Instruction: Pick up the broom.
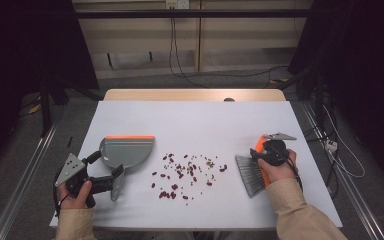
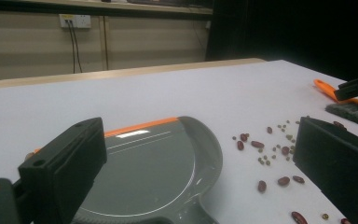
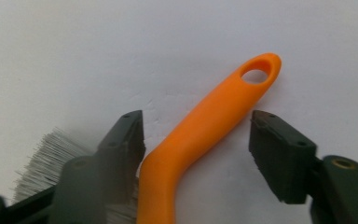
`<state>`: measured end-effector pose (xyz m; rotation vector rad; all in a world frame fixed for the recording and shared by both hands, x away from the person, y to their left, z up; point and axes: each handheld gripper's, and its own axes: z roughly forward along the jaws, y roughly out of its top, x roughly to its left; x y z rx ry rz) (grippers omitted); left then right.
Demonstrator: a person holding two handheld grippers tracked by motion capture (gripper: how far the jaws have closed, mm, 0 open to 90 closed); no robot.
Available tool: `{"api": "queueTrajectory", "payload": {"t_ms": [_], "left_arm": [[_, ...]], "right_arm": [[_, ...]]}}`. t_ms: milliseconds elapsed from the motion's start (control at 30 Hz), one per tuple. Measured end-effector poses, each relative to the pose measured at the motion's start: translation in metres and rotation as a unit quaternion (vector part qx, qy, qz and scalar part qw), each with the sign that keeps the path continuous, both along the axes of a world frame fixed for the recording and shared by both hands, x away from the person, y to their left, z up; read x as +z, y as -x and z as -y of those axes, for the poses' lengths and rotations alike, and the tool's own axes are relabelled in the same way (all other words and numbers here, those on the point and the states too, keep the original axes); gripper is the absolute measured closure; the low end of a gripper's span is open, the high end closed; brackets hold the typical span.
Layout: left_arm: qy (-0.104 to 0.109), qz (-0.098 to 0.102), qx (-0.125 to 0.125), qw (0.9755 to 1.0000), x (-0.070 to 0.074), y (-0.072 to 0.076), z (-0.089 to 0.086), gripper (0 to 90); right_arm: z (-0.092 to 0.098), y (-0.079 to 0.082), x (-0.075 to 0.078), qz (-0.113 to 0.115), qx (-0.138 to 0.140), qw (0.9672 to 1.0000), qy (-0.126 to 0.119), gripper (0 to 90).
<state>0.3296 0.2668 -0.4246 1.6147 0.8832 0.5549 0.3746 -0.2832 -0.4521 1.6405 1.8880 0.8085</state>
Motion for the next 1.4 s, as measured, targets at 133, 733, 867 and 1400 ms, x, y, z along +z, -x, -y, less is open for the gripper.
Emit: {"api": "queueTrajectory", "payload": {"t_ms": [133, 733, 867, 1400], "left_arm": [[-0.001, 0.0, -0.004, 1.0, 0.0, 0.0, 0.001, 2.5], [0.002, 0.001, -0.005, 1.0, 0.0, -0.001, 0.002, 2.5], [0.003, 0.001, -0.004, 1.0, 0.0, -0.001, 0.002, 2.5], [-0.005, 0.004, -0.004, 1.0, 0.002, 0.001, 0.002, 2.6]], "right_arm": [[-0.002, -0.004, -0.002, -0.024, 0.004, 0.9997, 0.0, 42.1], [-0.011, -0.019, 0.007, -0.094, 0.042, 0.9947, -0.005, 68.2], [-0.014, -0.018, 0.007, -0.094, 0.042, 0.9946, 0.003, 66.2], [-0.011, -0.02, 0.003, -0.104, 0.022, 0.994, -0.028, 68.7]]}}
